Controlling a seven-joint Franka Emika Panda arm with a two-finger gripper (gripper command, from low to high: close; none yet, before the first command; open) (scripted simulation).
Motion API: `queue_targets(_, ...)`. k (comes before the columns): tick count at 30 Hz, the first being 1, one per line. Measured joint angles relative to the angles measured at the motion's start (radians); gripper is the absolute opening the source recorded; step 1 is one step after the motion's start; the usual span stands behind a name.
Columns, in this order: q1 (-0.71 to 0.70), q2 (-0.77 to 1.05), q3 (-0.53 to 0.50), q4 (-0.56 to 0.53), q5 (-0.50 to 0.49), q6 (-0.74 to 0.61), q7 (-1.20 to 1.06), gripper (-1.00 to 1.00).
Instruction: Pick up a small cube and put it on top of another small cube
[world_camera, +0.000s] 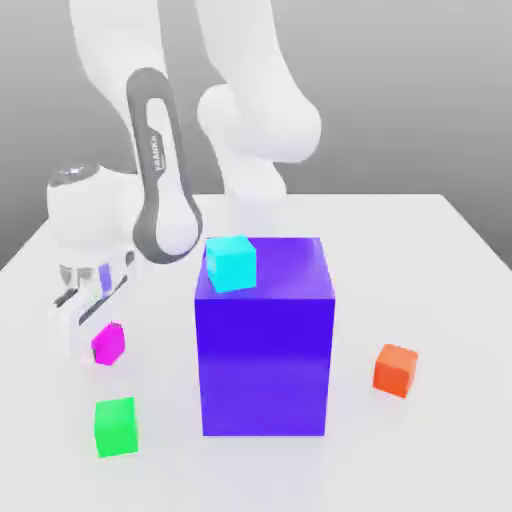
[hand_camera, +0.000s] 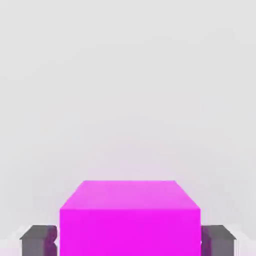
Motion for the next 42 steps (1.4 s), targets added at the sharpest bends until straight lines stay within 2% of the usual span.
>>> queue_targets(3,-0.004,0.001,0.003,0.0,-0.002,0.001,0.002,-1.0)
queue_targets(8,0.035,-0.155,-0.047,-0.027,-0.053,-0.126,0.042,-1.0)
queue_targets(13,0.032,-0.287,-0.039,-0.044,-0.089,-0.247,0.081,-1.0)
queue_targets(23,0.112,-0.246,-0.001,0.04,-0.12,-0.33,0.252,-1.0)
queue_targets(42,0.256,-0.216,0.095,0.206,-0.072,-0.463,0.508,-1.0)
